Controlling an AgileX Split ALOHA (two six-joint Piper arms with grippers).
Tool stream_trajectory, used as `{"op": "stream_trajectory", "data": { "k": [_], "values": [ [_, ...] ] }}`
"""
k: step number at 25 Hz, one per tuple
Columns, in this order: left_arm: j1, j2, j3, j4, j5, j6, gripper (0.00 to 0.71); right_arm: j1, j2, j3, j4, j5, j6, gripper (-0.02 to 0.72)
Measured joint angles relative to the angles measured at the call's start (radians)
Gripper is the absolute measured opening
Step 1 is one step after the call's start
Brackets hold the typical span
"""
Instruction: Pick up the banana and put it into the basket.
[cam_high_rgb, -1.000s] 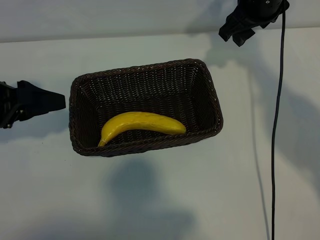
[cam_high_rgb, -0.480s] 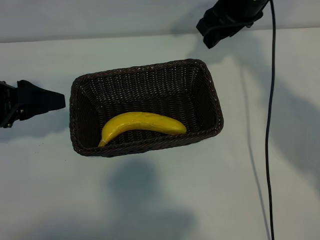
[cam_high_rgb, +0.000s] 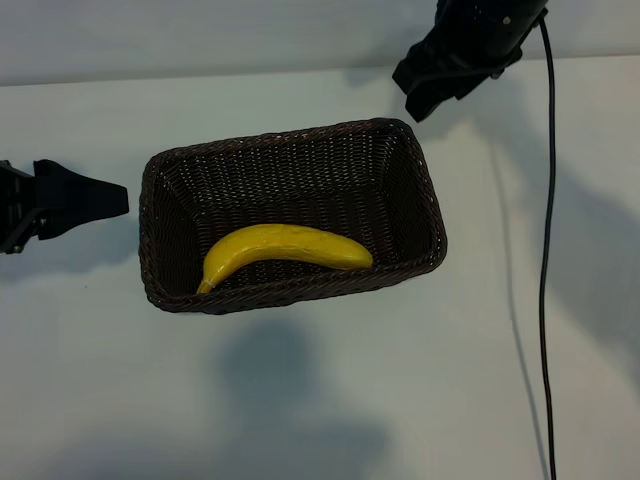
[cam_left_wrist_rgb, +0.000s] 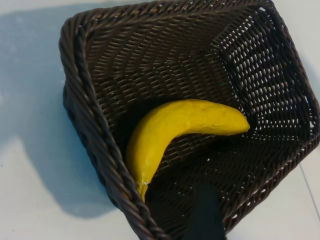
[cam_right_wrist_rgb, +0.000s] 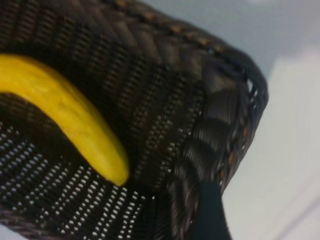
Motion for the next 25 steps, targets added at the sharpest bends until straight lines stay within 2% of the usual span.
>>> {"op": "stream_trajectory", "data": {
  "k": [10, 25],
  "values": [
    [0.000, 0.000, 0.000, 0.000, -0.007, 0.000, 0.577, 0.000, -0.013, 0.010, 0.037, -0.001, -0.005, 0.539],
    [0.000, 0.000, 0.000, 0.003, -0.016, -0.001, 0.576, 0.000, -0.013, 0.010, 0.041, -0.001, -0.005, 0.539]
  ]
}}
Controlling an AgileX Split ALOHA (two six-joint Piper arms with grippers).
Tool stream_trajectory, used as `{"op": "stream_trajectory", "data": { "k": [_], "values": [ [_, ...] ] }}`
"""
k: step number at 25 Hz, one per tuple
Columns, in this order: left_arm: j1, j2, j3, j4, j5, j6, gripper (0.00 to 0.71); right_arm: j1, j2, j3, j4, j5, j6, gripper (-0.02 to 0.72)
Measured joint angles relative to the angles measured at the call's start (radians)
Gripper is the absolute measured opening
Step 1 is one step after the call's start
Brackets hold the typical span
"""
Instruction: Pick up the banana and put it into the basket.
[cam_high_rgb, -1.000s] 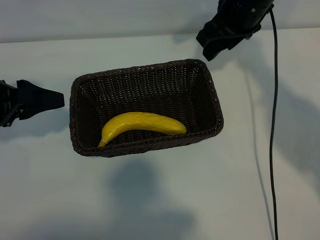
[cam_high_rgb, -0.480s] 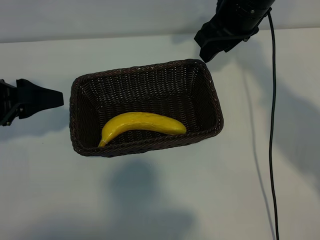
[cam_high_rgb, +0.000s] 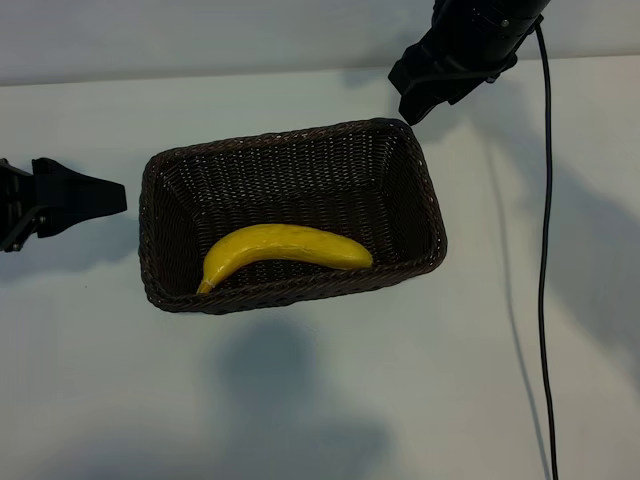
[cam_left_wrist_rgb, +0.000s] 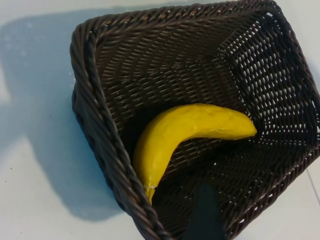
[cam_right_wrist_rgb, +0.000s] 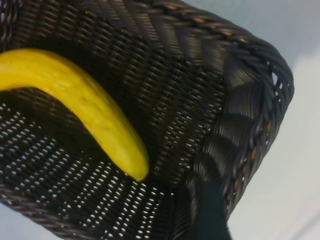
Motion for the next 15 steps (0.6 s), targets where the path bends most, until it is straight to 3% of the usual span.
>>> {"op": "stream_trajectory", "data": {
  "k": [15],
  "values": [
    [0.000, 0.000, 0.000, 0.002, 0.000, -0.001, 0.576, 0.000, 0.000, 0.000, 0.000, 0.000, 0.017, 0.539]
  ]
}}
